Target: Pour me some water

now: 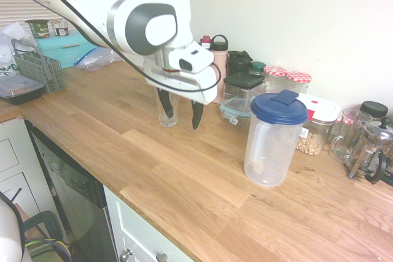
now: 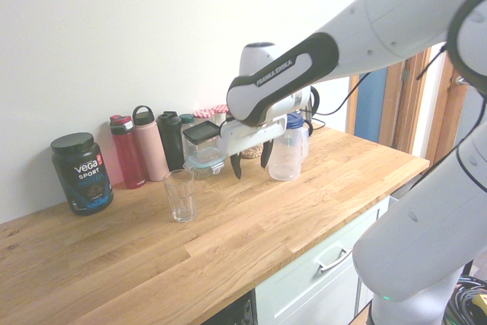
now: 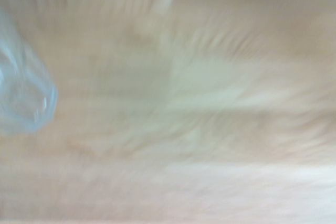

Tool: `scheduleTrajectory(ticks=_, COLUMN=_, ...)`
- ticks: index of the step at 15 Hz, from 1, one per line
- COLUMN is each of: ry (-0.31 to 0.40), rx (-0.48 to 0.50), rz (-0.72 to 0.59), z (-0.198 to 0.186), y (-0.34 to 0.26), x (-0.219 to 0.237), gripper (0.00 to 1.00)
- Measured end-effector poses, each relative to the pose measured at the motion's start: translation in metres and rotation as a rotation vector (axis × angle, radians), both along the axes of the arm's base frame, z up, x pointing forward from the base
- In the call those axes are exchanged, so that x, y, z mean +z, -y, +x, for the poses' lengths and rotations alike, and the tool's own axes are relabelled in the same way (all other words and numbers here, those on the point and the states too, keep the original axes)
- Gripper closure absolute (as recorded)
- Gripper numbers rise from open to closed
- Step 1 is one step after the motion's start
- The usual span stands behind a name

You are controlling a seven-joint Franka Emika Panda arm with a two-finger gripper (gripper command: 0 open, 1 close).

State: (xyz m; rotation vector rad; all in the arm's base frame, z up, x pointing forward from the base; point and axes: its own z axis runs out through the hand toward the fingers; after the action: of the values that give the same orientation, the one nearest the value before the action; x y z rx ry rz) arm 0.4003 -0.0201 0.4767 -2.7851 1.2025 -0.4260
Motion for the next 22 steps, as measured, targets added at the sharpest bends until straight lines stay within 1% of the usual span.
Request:
scheduleTrajectory(ticks=2, ry=0.069, rx=-0.01, rz=-0.003, z=-0.021, y=0.024, x=0.036, gripper=0.0)
scheduleTrajectory(ticks=4, ry=0.103, rx=-0.029, rz=-0.009, z=-0.039, y=0.056, x=0.054, gripper=0.0)
scheduleTrajectory(ticks=8, ry=0.121, rx=-0.061, rz=-0.015, z=-0.064, y=0.123, x=0.055, gripper=0.0)
scheduleTrajectory(ticks=11, ry=0.13, rx=-0.057, rz=-0.018, z=-0.077, y=0.152, x=0.046, gripper=0.0)
scheduleTrajectory(ticks=15, ry=0.137, rx=-0.062, rz=-0.025, z=-0.077, y=0.173, x=0.035, gripper=0.0)
scheduleTrajectory(ticks=20, ry=0.132, rx=-0.059, rz=-0.018, z=-0.039, y=0.191, x=0.023, gripper=0.0)
scheduleTrajectory(ticks=21, ry=0.129, rx=-0.055, rz=-0.013, z=-0.031, y=0.193, x=0.023, gripper=1.0)
scheduleTrajectory(ticks=22, ry=0.126, rx=-0.049, rz=-0.011, z=-0.023, y=0.194, x=0.023, gripper=1.0)
